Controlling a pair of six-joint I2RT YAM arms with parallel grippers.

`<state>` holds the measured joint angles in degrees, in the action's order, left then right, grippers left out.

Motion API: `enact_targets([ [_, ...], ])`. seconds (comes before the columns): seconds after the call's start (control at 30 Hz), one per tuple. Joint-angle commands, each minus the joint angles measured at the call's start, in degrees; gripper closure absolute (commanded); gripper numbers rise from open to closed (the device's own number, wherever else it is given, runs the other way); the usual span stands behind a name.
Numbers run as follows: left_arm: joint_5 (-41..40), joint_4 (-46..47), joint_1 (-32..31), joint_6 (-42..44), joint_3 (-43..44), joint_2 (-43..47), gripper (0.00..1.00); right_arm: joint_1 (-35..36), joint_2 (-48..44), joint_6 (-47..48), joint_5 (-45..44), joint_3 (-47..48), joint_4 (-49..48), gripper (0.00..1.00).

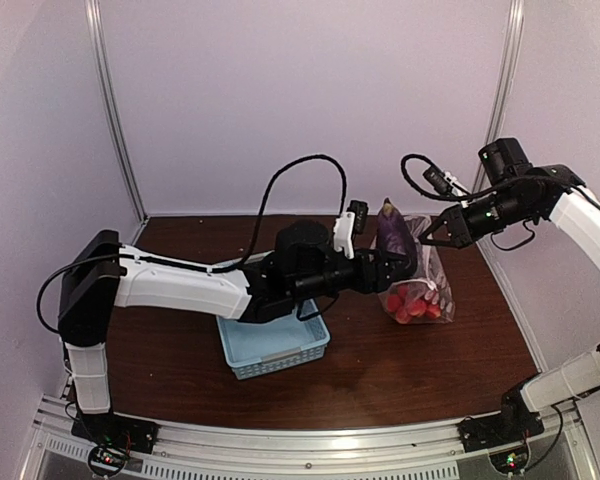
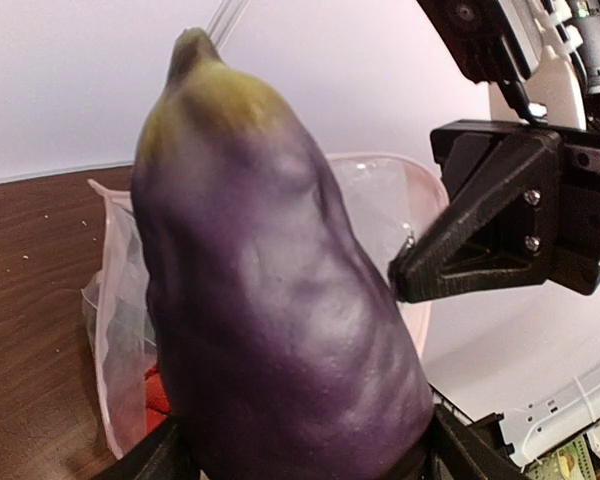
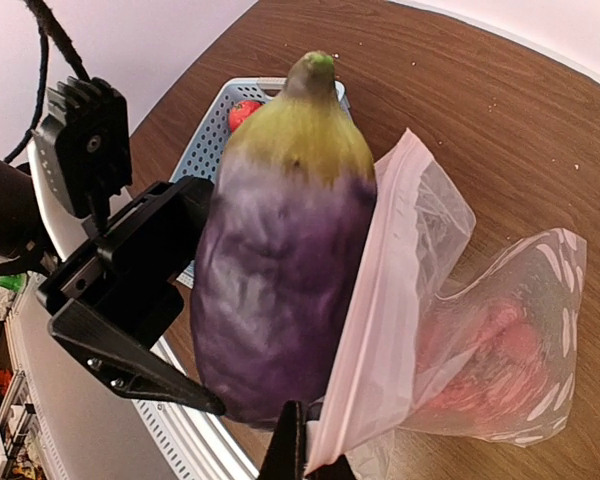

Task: Place the food in the zip-top bag and seal the zipper
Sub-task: Place the fake vegetable in the zipper food storage bag.

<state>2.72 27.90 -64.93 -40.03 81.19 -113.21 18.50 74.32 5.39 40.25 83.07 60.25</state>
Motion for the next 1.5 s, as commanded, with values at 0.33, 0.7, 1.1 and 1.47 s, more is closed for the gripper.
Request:
enact_targets([
  [0.33,-12.31,17.67,-1.58,1.59,2.49,-6.8,0.72,-0.29,-3.09,-1.61,6.56,-1.43,-2.15,1.0],
  [0.7,-13.9,10.79,-3.28,7.65,4.13,-4.29,0.3,-3.05,-0.78,-0.59,10.23,5.88,0.56,1.0],
  [1.1,-11.84,0.83,-3.45,18.28,6.76,4.37,0.03,-4.44,-0.58,-1.26,11.76,3.99,-2.01,1.0],
  [1.47,-21.56,-22.0,-2.18,1.75,5.63,10.25,0.14,-4.62,-1.08,-1.7,12.26,3.12,-2.95,1.0],
])
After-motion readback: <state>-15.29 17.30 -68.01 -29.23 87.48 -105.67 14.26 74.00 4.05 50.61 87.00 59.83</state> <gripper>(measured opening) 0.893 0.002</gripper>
